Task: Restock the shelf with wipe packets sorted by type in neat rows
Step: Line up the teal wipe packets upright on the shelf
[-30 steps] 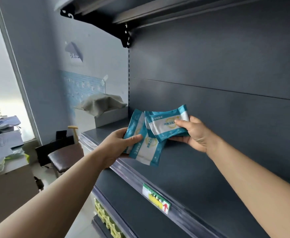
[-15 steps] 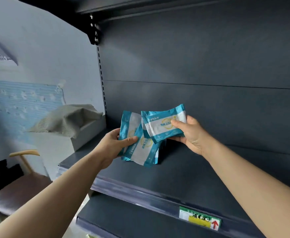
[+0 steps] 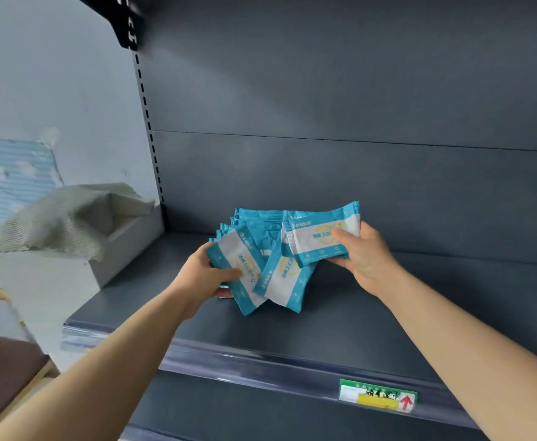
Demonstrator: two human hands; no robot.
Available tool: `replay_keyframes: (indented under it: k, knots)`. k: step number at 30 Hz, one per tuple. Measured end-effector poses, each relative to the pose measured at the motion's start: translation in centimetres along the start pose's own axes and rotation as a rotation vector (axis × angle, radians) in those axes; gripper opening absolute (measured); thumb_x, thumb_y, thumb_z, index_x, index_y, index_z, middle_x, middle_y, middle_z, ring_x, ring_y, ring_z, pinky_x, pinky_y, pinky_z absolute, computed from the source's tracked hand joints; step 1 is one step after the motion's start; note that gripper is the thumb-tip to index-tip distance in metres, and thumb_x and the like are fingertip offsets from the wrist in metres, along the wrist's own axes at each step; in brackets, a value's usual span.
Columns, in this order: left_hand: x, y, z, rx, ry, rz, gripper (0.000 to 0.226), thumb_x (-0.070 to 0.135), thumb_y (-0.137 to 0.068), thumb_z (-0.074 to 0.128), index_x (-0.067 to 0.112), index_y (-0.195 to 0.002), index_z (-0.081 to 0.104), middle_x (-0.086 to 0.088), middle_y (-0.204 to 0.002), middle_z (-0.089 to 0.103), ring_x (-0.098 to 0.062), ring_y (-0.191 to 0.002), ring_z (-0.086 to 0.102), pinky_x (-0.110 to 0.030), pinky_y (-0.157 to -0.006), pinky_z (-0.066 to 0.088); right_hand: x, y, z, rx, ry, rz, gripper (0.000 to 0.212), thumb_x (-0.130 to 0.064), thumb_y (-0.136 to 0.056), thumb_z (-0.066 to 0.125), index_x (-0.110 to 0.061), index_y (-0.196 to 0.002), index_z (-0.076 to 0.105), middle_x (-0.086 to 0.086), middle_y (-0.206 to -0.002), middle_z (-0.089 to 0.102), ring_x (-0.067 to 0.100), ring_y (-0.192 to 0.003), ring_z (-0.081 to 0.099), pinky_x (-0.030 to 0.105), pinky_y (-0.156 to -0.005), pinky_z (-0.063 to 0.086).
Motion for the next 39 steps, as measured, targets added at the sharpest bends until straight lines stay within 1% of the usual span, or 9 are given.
replay_keyframes:
  k: [5, 9, 15, 20, 24, 28, 31, 34, 39]
  knots:
    - [-0.1, -0.5, -2.1, 0.079, -0.484, 0.032, 0.036, 0.003, -0.070, 0.081, 0.010, -0.095, 0.056, -0.003, -0.093, 0.067, -0.018, -0.075, 0.068, -0.033, -0.054, 0.060, 1.1, -1.1, 0.2, 0.081, -0.009, 0.010, 0.018, -0.005, -0.096, 0.050, -0.009, -0.113, 0.055, 0.005, -0.104, 0.068, 0.013, -0.087, 0.068, 0.028, -0.062, 0.057]
    - [-1.0, -0.8, -2.3, 0.067, -0.432, -0.036, 0.045, 0.007, -0.071, 0.082, 0.013, -0.107, 0.056, -0.006, -0.095, 0.069, -0.023, -0.072, 0.071, -0.037, -0.059, 0.061, 1.6, -1.9, 0.6, 0.146, -0.089, 0.005, 0.023, -0.004, -0.095, 0.051, -0.007, -0.118, 0.054, 0.009, -0.108, 0.068, 0.018, -0.092, 0.069, 0.035, -0.069, 0.059]
    - [-2.0, -1.2, -1.4, 0.171, -0.567, 0.103, 0.028, 0.030, -0.081, 0.074, 0.016, -0.104, 0.067, 0.004, -0.085, 0.070, -0.014, -0.071, 0.063, -0.028, -0.062, 0.051, 3.4, -1.4, 1.3, 0.175, -0.151, 0.019, 0.025, -0.003, -0.096, 0.049, -0.006, -0.120, 0.051, 0.010, -0.110, 0.067, 0.020, -0.093, 0.069, 0.037, -0.072, 0.059]
    - [-1.8, -0.8, -1.7, 0.068, -0.432, 0.147, 0.037, 0.018, -0.073, 0.082, 0.024, -0.102, 0.060, 0.010, -0.096, 0.068, -0.008, -0.084, 0.064, -0.023, -0.072, 0.051, 4.7, -1.0, 1.7, 0.235, -0.148, 0.036, 0.027, -0.003, -0.095, 0.050, -0.006, -0.122, 0.051, 0.012, -0.112, 0.066, 0.022, -0.094, 0.069, 0.035, -0.068, 0.060]
    - [-1.3, -0.6, -1.3, -0.026, -0.309, 0.131, 0.041, 0.025, -0.061, 0.090, 0.030, -0.087, 0.059, 0.019, -0.086, 0.067, 0.000, -0.081, 0.063, -0.015, -0.065, 0.048, 5.0, -0.4, 2.9, 0.294, -0.216, 0.035, 0.028, -0.002, -0.095, 0.050, -0.005, -0.122, 0.051, 0.011, -0.112, 0.066, 0.020, -0.094, 0.069, 0.033, -0.068, 0.060]
    - [-1.4, -1.5, -1.4, 0.009, -0.453, 0.117, 0.047, 0.038, -0.054, 0.092, 0.027, -0.082, 0.056, 0.015, -0.085, 0.065, -0.008, -0.080, 0.062, -0.032, -0.075, 0.052, 5.6, 0.4, 4.5, 0.311, -0.258, 0.054, 0.027, -0.003, -0.095, 0.050, -0.005, -0.122, 0.051, 0.012, -0.113, 0.066, 0.022, -0.095, 0.069, 0.036, -0.071, 0.060]
    - [-1.7, -2.5, -2.3, -0.017, -0.415, 0.110, 0.038, 0.028, -0.060, 0.090, 0.023, -0.084, 0.062, 0.010, -0.083, 0.069, -0.009, -0.073, 0.064, -0.029, -0.067, 0.054, 5.5, 1.3, 4.9, 0.296, -0.238, 0.071, 0.026, -0.002, -0.094, 0.051, -0.004, -0.120, 0.053, 0.012, -0.111, 0.067, 0.023, -0.095, 0.069, 0.037, -0.072, 0.060]
    - [-1.6, -3.4, -3.1, -0.072, -0.338, 0.100, 0.029, 0.021, -0.068, 0.086, 0.019, -0.088, 0.065, 0.006, -0.082, 0.070, -0.009, -0.063, 0.061, -0.020, -0.050, 0.045, 5.1, 2.4, 4.3, 0.249, -0.089, 0.105, 0.022, -0.005, -0.093, 0.055, -0.008, -0.114, 0.057, 0.009, -0.107, 0.069, 0.020, -0.094, 0.069, 0.035, -0.073, 0.057]
    - [-1.4, -5.0, -4.0, -0.061, -0.263, 0.080, 0.029, 0.022, -0.069, 0.084, 0.015, -0.093, 0.069, -0.008, -0.086, 0.073, -0.020, -0.065, 0.059, -0.028, -0.053, 0.047, 4.5, 3.8, 3.7, 0.127, 0.246, 0.136, 0.017, -0.009, -0.086, 0.068, -0.010, -0.103, 0.064, 0.005, -0.099, 0.073, 0.015, -0.086, 0.069, 0.026, -0.073, 0.056]
Point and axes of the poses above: each hand's wrist, its own y-axis away from the middle knuckle, its own z-axis out of the palm, x = y × z, the point moved 3 cm from there along -y, towards the middle knuckle
